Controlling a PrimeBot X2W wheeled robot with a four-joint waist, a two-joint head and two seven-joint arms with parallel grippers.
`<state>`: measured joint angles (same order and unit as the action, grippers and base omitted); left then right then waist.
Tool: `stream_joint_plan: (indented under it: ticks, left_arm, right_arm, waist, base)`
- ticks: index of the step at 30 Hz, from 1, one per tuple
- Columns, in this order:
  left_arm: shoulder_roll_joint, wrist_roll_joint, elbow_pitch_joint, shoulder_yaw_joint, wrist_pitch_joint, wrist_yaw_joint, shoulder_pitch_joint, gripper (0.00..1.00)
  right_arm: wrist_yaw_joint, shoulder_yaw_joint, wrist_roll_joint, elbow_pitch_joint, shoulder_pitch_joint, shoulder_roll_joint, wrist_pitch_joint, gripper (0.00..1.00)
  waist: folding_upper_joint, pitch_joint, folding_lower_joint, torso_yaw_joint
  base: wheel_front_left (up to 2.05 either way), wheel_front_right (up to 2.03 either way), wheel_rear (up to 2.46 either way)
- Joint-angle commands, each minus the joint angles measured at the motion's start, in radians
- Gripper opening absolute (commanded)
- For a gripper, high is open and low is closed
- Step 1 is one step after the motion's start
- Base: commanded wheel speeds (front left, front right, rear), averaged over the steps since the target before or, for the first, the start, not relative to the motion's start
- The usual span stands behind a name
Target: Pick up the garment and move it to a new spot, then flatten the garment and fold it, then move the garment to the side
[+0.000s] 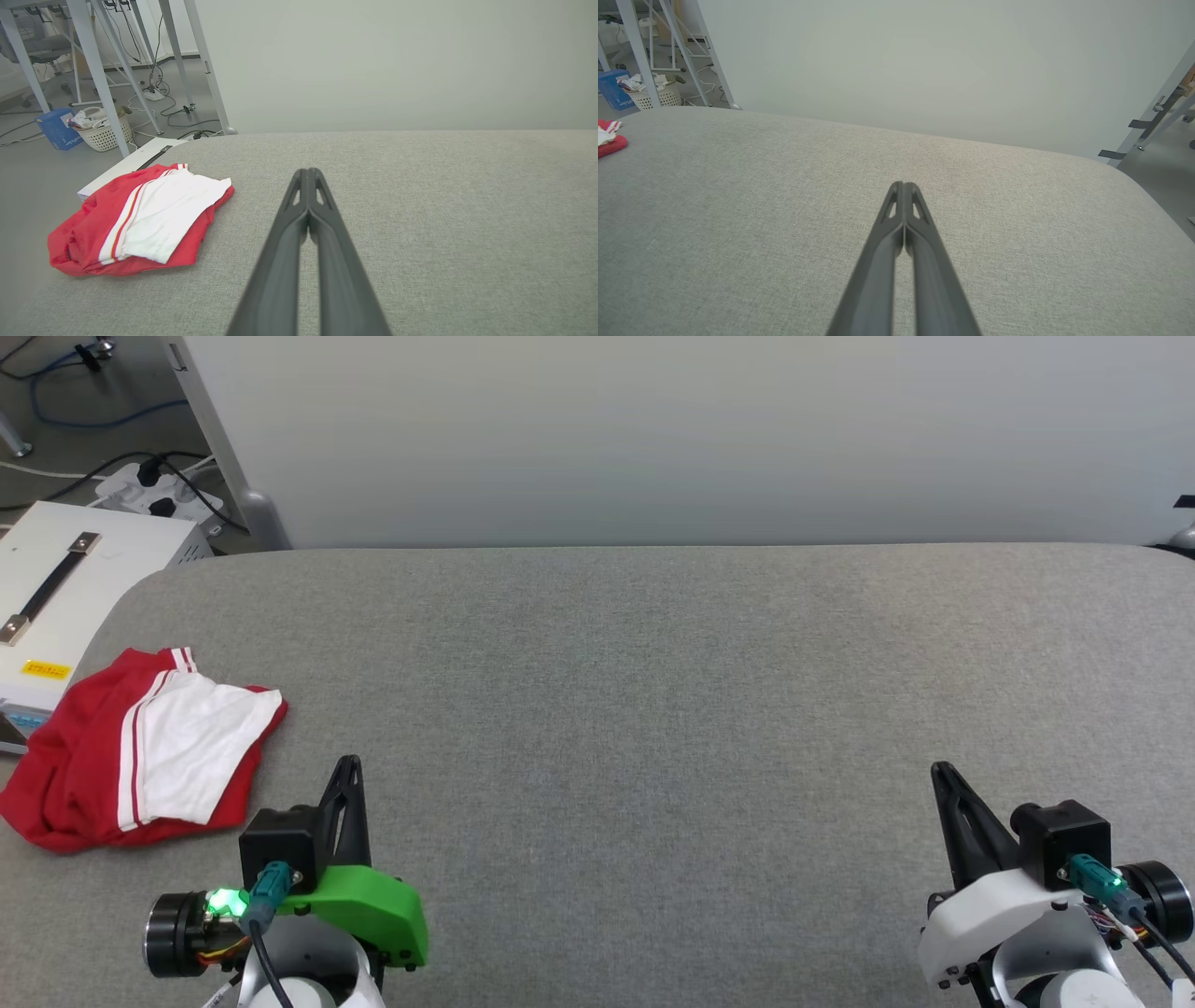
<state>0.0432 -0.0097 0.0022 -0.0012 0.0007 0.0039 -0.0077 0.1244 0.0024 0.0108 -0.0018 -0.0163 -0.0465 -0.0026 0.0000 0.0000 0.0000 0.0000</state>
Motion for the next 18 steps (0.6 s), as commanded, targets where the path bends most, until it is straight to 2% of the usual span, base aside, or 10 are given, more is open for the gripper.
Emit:
stream_joint_plan:
  ticks: [1, 18]
  left_arm:
    - [0.007, 0.01, -0.002, 0.001, -0.001, -0.004, 0.008, 0.0]
    - [0.007, 0.01, -0.002, 0.001, -0.001, -0.004, 0.008, 0.0]
  right_arm:
    - [0.006, -0.002, -0.011, 0.002, 0.016, -0.004, 0.003, 0.0]
    - [0.006, -0.002, -0.011, 0.002, 0.016, -0.004, 0.003, 0.0]
  waist:
    - [0.0, 0.0, 0.0, 0.0]
    - [0.0, 0.0, 0.0, 0.0]
  base:
    - [0.0, 0.0, 0.0]
    - [0.0, 0.0, 0.0]
